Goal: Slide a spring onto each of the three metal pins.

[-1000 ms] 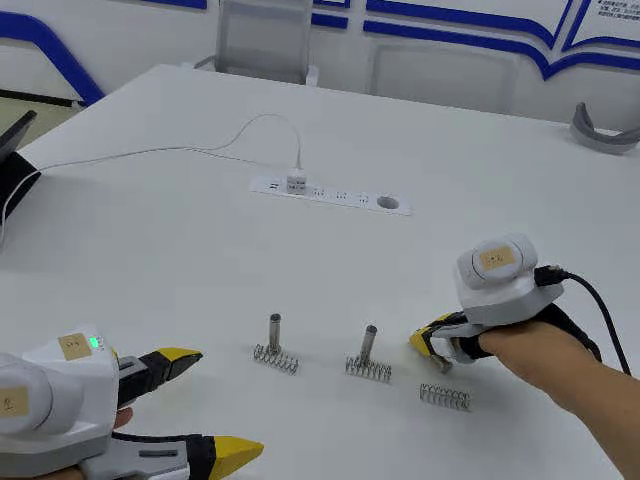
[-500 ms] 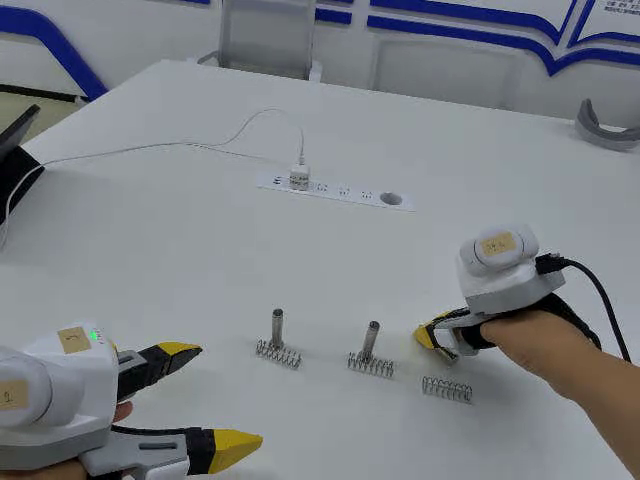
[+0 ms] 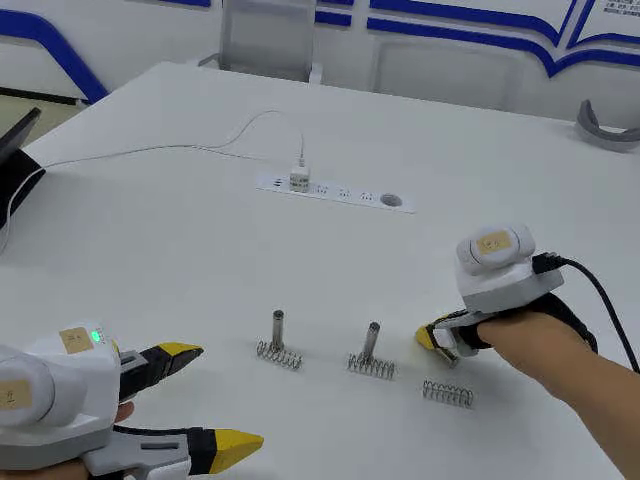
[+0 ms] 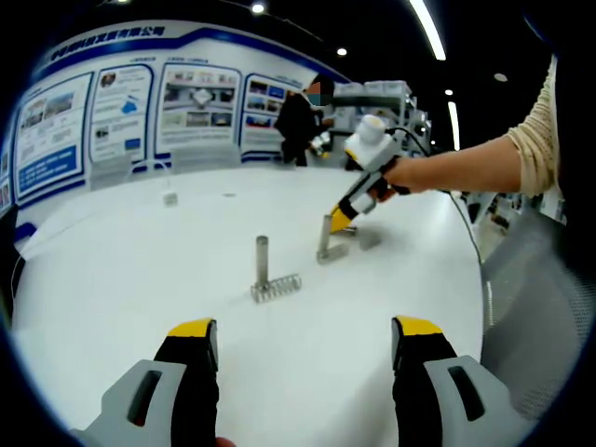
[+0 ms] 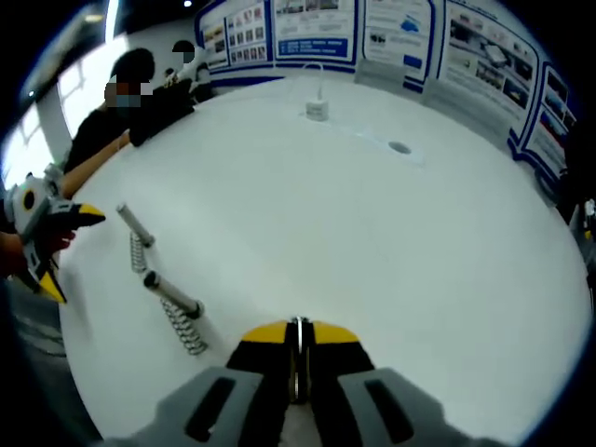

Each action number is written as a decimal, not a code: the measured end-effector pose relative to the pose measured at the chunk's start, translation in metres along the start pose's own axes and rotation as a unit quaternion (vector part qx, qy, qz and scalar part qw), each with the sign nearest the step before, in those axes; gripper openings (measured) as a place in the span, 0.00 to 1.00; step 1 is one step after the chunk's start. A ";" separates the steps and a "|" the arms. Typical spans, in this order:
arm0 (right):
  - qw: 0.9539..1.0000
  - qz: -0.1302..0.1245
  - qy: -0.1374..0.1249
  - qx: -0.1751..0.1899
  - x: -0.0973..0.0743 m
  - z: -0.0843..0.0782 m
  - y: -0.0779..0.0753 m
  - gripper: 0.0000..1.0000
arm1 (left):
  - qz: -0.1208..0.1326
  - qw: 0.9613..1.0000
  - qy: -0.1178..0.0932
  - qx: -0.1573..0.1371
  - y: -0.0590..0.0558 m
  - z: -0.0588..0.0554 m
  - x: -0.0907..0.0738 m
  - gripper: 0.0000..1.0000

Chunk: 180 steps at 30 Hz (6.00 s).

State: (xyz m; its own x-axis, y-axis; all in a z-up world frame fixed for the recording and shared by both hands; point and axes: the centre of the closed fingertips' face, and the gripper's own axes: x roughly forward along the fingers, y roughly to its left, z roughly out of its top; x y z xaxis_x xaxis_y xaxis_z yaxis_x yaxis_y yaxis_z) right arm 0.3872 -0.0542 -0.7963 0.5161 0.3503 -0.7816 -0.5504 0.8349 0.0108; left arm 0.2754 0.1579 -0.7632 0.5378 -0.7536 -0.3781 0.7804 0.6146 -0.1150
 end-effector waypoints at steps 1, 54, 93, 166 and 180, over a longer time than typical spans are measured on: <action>1.000 0.001 -0.004 0.001 -0.002 0.002 0.000 0.08 | 0.000 1.000 0.000 0.001 0.000 0.001 0.000 0.78; 0.997 -0.003 -0.081 -0.003 -0.062 -0.016 0.020 0.09 | -0.008 1.000 -0.012 0.017 -0.012 0.014 -0.001 0.78; 0.993 0.059 -0.041 -0.093 -0.061 -0.049 0.028 0.17 | -0.016 1.000 -0.009 0.021 -0.014 0.012 0.003 0.77; 0.929 0.194 0.051 -0.310 -0.085 -0.047 0.123 0.12 | -0.155 0.981 0.006 0.120 -0.096 0.032 0.069 0.46; 0.913 0.215 0.057 -0.341 -0.089 -0.047 0.139 0.12 | -0.177 0.971 0.000 0.159 -0.111 0.037 0.076 0.27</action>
State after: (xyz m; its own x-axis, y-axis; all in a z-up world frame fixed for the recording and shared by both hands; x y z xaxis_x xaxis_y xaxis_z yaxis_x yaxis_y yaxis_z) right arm 0.2338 0.0102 -0.7547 0.1062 0.5047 -0.8567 -0.9871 0.1575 -0.0295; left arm 0.2416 0.0239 -0.7452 0.2174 -0.9050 -0.3656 0.9756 0.2138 0.0508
